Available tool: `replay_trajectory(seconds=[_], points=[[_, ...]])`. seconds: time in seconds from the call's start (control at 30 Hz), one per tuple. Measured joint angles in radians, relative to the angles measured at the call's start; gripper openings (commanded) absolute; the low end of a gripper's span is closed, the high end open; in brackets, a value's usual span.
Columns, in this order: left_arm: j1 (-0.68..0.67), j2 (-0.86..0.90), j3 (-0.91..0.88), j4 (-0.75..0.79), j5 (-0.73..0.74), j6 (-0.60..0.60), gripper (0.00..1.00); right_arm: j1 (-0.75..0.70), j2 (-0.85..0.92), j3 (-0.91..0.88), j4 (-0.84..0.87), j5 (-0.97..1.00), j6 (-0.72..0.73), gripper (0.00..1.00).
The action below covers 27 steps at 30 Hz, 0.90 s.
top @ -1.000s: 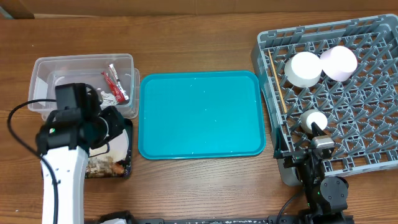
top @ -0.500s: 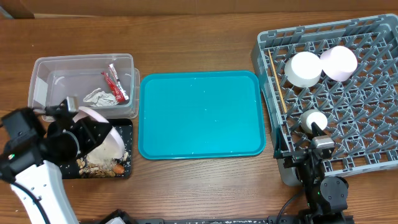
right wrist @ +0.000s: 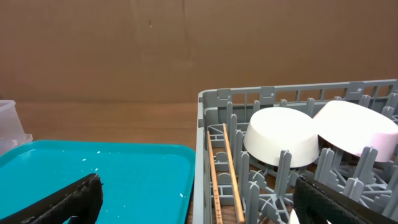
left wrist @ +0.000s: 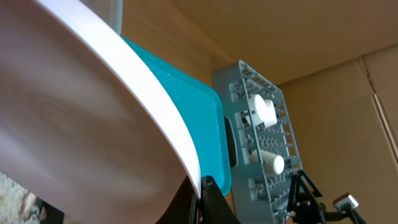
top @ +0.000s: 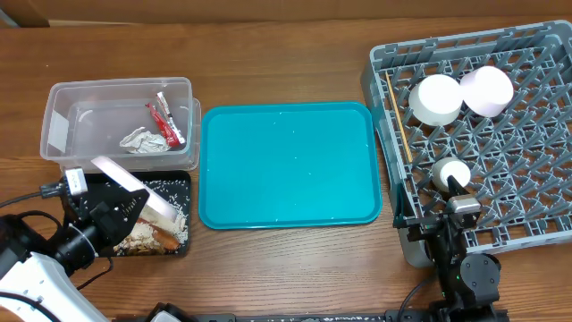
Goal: Sort waste into correct bins and load items into the dishwasher
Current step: 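Tilt the white plate to dump the food scraps onto the black tray, then carry the white plate to the dish rack and stand it upright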
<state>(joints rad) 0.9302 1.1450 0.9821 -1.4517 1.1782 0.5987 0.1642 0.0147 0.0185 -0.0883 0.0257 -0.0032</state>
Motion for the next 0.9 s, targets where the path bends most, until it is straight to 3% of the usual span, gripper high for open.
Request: replay_trajectory(seconds=[0.37,0.53,0.6,0.73,0.8,0.9], points=[[-0.015,0.0,0.0,-0.004,0.05,0.055,0.04,0.0,0.0,0.0,0.0,0.0,0.0,1.0],[-0.173,0.0,0.003,0.089,0.048,-0.007,0.04,0.0,0.0,0.0,0.0,0.0,0.0,1.0],[-0.27,0.0,0.011,0.206,0.031,-0.093,0.04,0.0,0.0,0.0,0.001,0.0,0.0,1.0],[-0.49,0.002,0.032,0.607,-0.014,-0.366,0.04,0.0,0.0,0.0,0.001,0.0,0.0,1.0],[-0.666,0.01,0.041,0.964,-0.08,-0.612,0.04,0.0,0.0,0.0,-0.002,-0.001,0.0,1.0],[-0.842,0.056,0.059,1.308,-0.138,-0.831,0.04,0.0,-0.001,0.0,-0.001,0.0,0.0,1.0]])
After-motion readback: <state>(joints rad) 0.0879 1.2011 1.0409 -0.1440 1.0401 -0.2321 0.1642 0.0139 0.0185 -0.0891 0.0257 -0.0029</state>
